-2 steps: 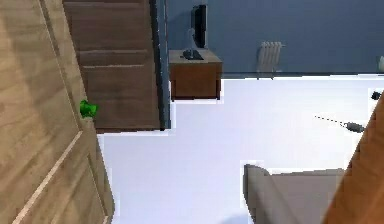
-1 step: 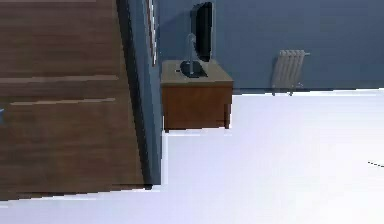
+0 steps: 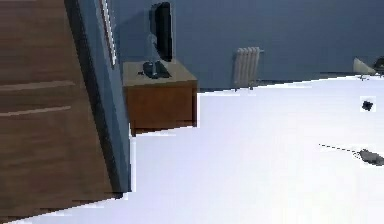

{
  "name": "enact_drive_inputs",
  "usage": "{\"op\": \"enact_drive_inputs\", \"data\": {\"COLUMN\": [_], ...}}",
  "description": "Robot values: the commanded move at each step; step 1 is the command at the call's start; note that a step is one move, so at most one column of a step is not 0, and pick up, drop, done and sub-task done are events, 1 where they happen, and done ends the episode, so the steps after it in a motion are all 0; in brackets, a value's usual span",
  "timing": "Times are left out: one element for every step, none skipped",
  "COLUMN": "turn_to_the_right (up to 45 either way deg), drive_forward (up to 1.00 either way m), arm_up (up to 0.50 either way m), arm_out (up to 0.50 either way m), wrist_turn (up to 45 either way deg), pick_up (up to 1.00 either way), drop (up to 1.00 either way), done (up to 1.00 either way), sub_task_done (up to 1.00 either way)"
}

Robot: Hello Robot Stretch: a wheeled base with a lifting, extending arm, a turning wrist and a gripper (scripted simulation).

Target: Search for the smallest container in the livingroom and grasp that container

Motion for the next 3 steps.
{"op": "enact_drive_inputs", "data": {"turn_to_the_right": [0.0,33.0,0.0], "drive_forward": [0.05,0.00,1.00], "arm_up": [0.00,0.00,0.00], "arm_out": [0.00,0.00,0.00], "wrist_turn": [0.0,0.0,0.0], "pick_up": [0.00,0.00,0.00], "drop": [0.00,0.00,0.00], "done": [0.00,0.00,0.00], "sub_task_done": [0.00,0.00,0.00]}}
